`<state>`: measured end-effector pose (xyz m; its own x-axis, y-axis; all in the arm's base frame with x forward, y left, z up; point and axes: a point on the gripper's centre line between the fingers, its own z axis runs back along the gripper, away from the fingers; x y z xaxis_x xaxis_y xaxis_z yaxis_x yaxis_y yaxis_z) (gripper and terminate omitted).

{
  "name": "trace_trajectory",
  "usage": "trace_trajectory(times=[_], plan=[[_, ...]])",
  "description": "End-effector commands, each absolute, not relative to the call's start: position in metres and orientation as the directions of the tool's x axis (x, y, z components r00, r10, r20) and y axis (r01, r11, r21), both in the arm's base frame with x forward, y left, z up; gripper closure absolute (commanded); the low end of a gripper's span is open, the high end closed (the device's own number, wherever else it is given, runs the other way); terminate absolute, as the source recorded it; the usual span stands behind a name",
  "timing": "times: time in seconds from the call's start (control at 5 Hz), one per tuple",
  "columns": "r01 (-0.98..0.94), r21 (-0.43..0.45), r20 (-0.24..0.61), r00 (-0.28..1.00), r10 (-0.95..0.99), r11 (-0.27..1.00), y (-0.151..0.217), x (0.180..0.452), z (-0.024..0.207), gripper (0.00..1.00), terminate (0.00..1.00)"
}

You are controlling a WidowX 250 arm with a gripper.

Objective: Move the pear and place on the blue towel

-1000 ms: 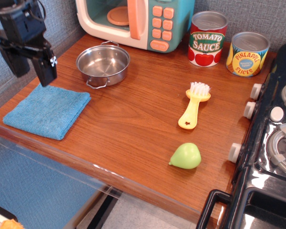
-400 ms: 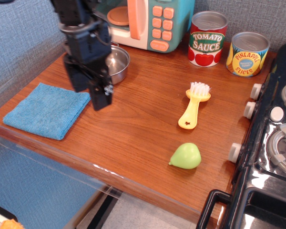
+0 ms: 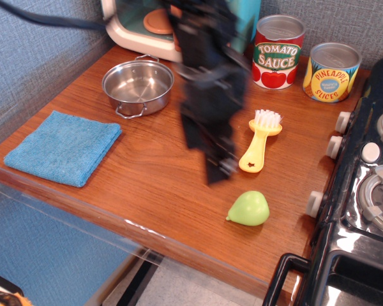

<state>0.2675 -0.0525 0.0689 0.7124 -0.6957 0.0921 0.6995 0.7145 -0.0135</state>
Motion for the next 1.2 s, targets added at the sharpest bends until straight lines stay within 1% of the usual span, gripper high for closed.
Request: trace_trajectory(times=[0.0, 0.2, 0.4, 0.8, 1.0], plan=[[0.762, 0.020, 0.095, 0.643, -0.760, 0.647, -0.111, 0.258, 0.057, 0.00, 0.00], [0.759, 0.041, 0.065, 0.647, -0.760, 0.650, -0.121, 0.259, 0.043, 0.00, 0.00], [0.728, 0.080, 0.033, 0.681, -0.732, 0.681, -0.117, 0.267, 0.033, 0.00, 0.00], [0.717, 0.074, 0.000, 0.695, -0.719, 0.693, -0.108, 0.267, 0.024, 0.00, 0.00], [0.709, 0.056, -0.023, 0.705, -0.709, 0.703, -0.100, 0.258, 0.021, 0.00, 0.00]])
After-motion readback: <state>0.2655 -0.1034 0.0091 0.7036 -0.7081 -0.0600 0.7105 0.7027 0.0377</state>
